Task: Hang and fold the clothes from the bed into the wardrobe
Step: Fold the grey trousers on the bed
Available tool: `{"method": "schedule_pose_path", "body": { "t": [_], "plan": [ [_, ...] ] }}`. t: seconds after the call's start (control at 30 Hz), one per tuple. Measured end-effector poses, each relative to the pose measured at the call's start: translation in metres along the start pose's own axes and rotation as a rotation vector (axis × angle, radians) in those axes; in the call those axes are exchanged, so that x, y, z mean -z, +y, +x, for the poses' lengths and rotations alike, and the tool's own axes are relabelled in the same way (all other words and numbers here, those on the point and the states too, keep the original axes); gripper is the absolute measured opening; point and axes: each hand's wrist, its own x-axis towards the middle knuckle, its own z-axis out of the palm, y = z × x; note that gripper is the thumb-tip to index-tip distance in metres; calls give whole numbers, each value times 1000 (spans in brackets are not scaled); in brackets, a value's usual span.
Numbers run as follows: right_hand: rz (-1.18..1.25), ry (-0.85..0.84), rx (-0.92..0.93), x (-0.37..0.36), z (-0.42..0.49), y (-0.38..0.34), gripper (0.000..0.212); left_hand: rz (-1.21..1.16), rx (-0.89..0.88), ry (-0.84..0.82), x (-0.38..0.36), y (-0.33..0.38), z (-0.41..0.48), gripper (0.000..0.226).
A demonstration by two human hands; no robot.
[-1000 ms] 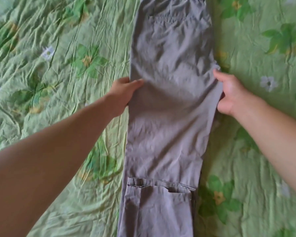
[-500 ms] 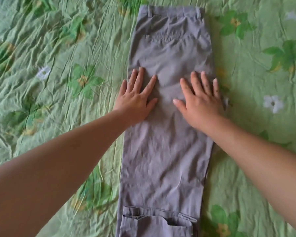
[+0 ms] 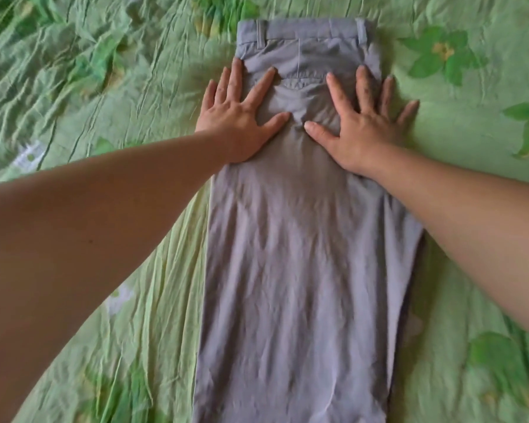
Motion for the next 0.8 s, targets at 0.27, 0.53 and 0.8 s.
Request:
{"method": "schedule_pose_path", "body": {
  "t": [0.27,0.53,0.8],
  "plan": [
    [-124,-150,-29,14,0,-8,88,52,25,-57,14,11,-11,85],
    [159,223,279,0,-210,-47,62,-104,-151,59,-12,38,-210,65],
    [-92,-62,368,-47,-320,-25,78,10,-163,-80,-57,22,-322,70]
  ]
}}
